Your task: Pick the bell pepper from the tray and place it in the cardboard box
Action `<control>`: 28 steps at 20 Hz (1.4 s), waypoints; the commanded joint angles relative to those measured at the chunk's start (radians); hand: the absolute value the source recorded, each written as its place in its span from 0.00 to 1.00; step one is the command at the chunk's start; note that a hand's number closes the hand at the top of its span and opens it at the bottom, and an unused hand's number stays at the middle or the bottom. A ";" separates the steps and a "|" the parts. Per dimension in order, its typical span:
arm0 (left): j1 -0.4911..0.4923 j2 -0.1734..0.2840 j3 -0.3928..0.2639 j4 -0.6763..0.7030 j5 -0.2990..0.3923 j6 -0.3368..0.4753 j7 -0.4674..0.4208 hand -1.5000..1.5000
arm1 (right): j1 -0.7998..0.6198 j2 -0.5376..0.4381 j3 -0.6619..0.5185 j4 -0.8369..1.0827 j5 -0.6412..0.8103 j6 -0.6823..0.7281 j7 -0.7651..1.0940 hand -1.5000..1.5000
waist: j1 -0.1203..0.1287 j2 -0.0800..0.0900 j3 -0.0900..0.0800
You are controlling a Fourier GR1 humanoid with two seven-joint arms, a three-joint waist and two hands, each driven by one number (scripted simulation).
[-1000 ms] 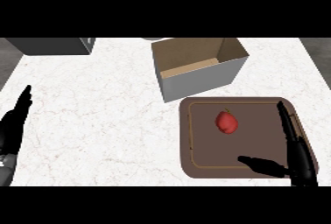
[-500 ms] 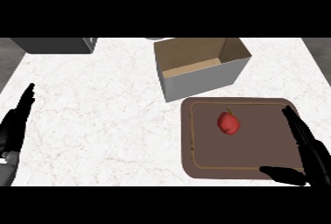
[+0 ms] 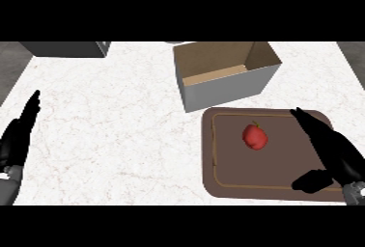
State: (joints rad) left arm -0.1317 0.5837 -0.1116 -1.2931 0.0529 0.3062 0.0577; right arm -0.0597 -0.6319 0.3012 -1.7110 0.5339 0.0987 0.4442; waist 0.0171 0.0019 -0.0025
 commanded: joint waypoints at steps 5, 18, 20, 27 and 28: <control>0.052 -0.039 0.016 -0.067 -0.038 -0.003 0.022 0.50 | -0.224 0.125 0.008 0.164 -0.019 0.227 0.167 0.00 | -0.005 -0.001 0.003; 0.035 -0.126 0.119 -0.005 -0.130 -0.079 0.000 0.50 | -0.237 0.271 -0.016 0.267 0.187 0.283 0.124 0.00 | -0.015 -0.002 0.003; 0.066 -0.091 0.148 -0.070 -0.119 -0.106 0.009 0.50 | -0.256 0.318 -0.018 0.306 0.197 0.241 0.096 0.00 | -0.012 -0.002 0.003; 0.034 -0.123 0.175 -0.052 -0.162 -0.129 0.024 0.50 | -0.254 0.386 -0.020 0.180 0.187 0.347 0.137 0.00 | -0.015 -0.003 0.003; 0.076 -0.134 0.180 -0.065 -0.181 -0.119 -0.006 0.50 | -0.180 0.348 -0.016 0.166 0.224 0.297 0.057 0.00 | -0.015 -0.003 0.003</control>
State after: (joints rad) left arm -0.0877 0.4543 0.0460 -1.3260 -0.1074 0.2015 0.0554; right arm -0.2907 -0.2945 0.2737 -1.5096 0.7223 0.4086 0.5482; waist 0.0018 -0.0007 0.0000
